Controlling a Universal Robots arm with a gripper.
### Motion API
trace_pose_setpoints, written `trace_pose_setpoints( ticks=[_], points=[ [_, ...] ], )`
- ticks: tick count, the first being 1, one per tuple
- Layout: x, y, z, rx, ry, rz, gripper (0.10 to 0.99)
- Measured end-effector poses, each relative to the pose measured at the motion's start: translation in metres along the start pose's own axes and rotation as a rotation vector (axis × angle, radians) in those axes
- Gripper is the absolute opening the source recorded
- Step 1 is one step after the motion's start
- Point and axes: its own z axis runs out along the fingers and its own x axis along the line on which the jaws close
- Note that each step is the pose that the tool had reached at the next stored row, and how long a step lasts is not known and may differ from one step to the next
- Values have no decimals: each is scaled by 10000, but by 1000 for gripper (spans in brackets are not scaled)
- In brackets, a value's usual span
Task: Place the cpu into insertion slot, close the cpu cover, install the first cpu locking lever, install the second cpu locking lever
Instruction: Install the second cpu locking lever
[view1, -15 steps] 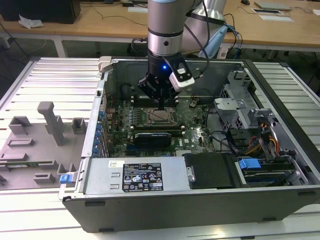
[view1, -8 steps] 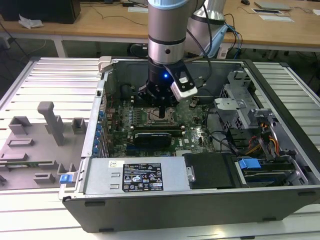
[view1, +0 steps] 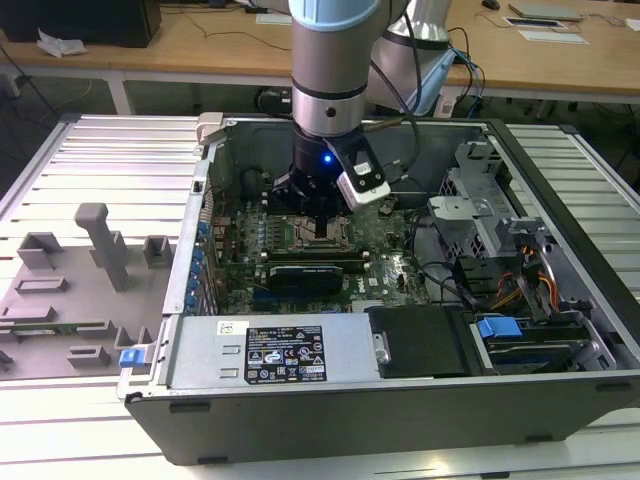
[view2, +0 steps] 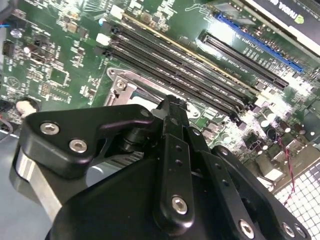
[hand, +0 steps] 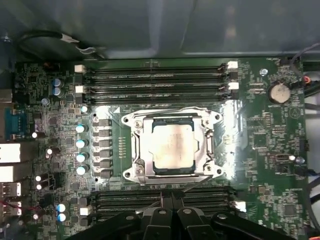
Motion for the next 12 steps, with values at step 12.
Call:
trace_pose_setpoints(
  ticks=[12],
  points=[
    [141,-40,111,-139,-118,1,106]
  ],
)
